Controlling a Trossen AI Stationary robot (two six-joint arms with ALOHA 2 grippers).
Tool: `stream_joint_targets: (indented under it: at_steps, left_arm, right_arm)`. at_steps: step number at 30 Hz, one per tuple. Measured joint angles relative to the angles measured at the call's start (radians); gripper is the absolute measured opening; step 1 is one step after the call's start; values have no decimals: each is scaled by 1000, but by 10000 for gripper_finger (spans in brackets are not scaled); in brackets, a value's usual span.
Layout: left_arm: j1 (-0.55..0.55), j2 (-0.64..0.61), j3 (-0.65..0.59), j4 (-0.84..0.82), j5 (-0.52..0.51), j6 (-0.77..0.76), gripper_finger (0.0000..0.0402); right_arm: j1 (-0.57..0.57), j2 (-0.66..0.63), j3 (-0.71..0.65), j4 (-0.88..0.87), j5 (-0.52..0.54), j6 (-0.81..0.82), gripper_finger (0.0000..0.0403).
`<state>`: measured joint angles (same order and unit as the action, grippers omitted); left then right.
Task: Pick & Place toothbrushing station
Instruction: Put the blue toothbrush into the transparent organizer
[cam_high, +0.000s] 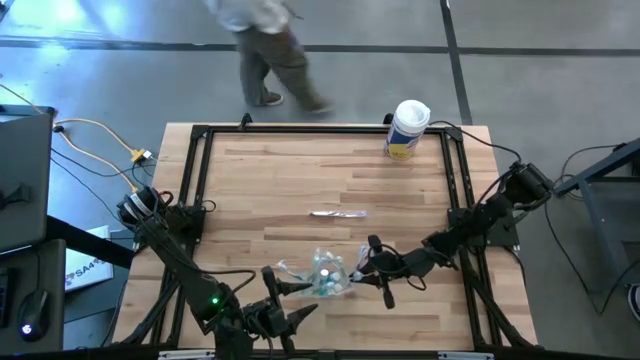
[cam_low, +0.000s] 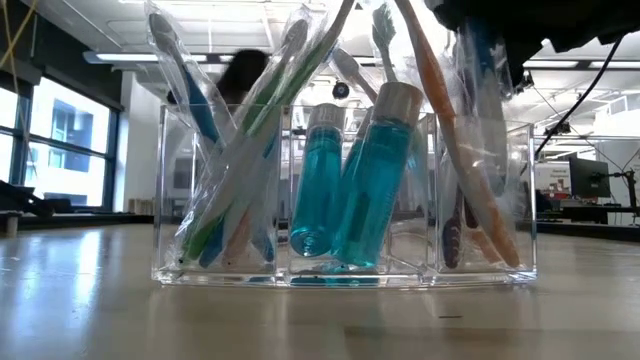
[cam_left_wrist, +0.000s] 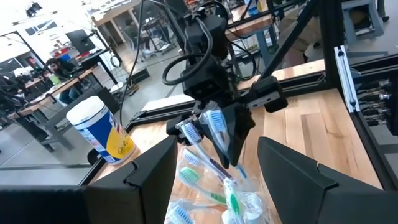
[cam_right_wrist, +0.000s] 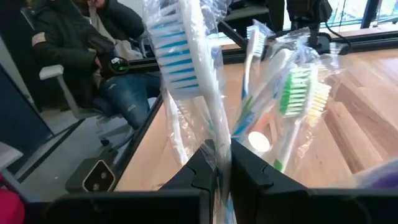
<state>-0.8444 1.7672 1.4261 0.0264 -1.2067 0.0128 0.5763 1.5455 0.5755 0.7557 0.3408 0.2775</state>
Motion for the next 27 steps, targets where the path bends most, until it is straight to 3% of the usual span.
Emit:
stream_joint_targets:
  at_steps: [27]
  left_arm:
    - [0,1,0,-8,2,-21,221]
  right_arm:
    - [-16,0,0,-42,-29,66,17]
